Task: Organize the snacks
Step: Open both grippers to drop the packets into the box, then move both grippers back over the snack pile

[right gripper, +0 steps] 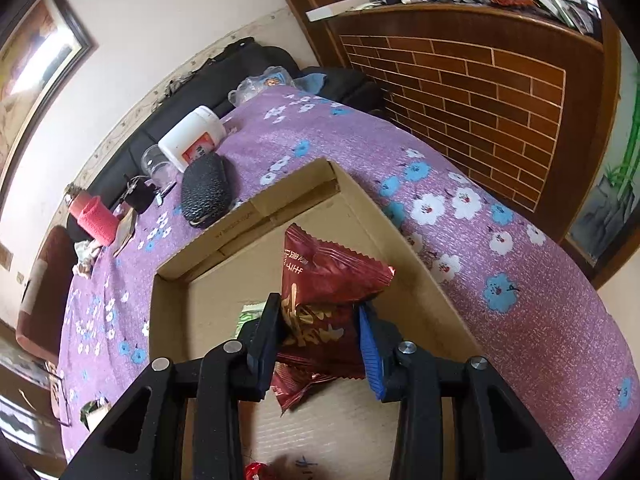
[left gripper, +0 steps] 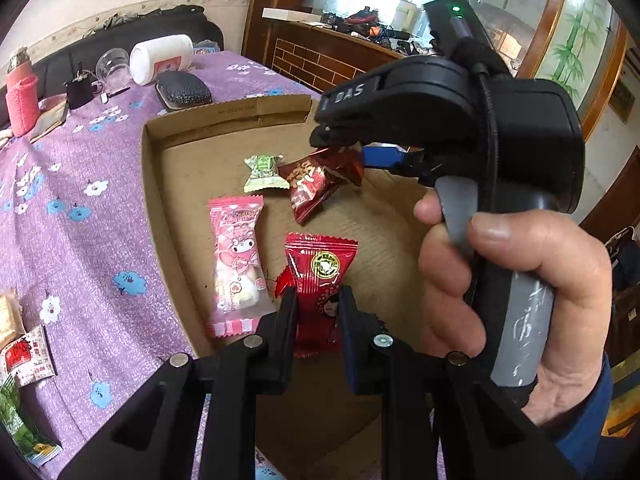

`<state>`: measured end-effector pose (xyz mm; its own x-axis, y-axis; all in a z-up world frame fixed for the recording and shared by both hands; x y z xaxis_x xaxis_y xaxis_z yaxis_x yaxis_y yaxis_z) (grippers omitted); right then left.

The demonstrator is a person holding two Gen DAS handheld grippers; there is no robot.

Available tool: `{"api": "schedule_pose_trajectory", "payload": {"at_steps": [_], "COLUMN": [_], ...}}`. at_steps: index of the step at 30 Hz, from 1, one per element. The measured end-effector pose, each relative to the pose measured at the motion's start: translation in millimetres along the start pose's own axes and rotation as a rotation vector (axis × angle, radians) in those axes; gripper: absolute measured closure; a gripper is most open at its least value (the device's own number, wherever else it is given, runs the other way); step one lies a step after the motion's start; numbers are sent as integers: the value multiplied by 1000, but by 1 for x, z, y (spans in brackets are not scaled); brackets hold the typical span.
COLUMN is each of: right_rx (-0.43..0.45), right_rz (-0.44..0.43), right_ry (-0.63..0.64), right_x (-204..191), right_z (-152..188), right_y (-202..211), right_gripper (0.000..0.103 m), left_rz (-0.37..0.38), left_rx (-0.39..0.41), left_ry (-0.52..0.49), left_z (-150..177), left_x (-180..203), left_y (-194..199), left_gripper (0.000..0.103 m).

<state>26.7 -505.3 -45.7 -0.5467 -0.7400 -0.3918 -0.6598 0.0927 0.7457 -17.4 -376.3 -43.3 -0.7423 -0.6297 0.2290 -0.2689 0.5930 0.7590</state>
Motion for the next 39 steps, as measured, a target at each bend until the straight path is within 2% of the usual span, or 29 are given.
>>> {"api": "schedule_pose_trajectory", "payload": {"at_steps": [2,6,10,17,19,22,26,30,32,37,39], "right_rx": [4,42,70,167,173,151,157,156,152,149,101], "right_rz": [-6,-13,-9,-108,-104,-118,-152,-202,-231,-301,-372], "right_ry": [-1,13,11,22,29,36,64,130,168,317,362], "right_x": [-1,-6,-5,-22,-24,-28,-37,-57,-69,-108,-126], "right_z": [0,-3,-7,-16,-16,-13,-11,-4,1,22,37], "right_y": [2,10,15,38,38,34,39,43,44,49,47], "right_gripper": [63,56,53,53,53,53,53,53,53,53,53], "left_rz": [10,26,14,-33,-65,-117,-127,-189,-236,-368,-426], "left_rx": [3,46,70,139,133,78,73,112,136,177,202], "left_ry": [17,23,11,49,87,129,150,159,200,396,516], "left_z": [-1,-7,-9,-24,-27,-29,-29,-20,-9,49,73], "left_x": [-3,-2,0,-13,-21,-35,-53,-90,-122,-225,-269], "left_y": [1,10,14,33,38,48,79,117,138,182,189], "left_gripper": [79,53,52,52,52,52,52,52,52,52,52]}}
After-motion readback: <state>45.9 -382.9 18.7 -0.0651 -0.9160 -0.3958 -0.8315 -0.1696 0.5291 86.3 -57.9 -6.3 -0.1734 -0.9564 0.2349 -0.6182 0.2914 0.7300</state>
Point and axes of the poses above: each gripper's, at about its wrist camera, not at the fingertips, and y roughly against the way its jaws point, x to its right, z to its underside, the point moved 9 cm from there along -y, roughly the way its jaws point
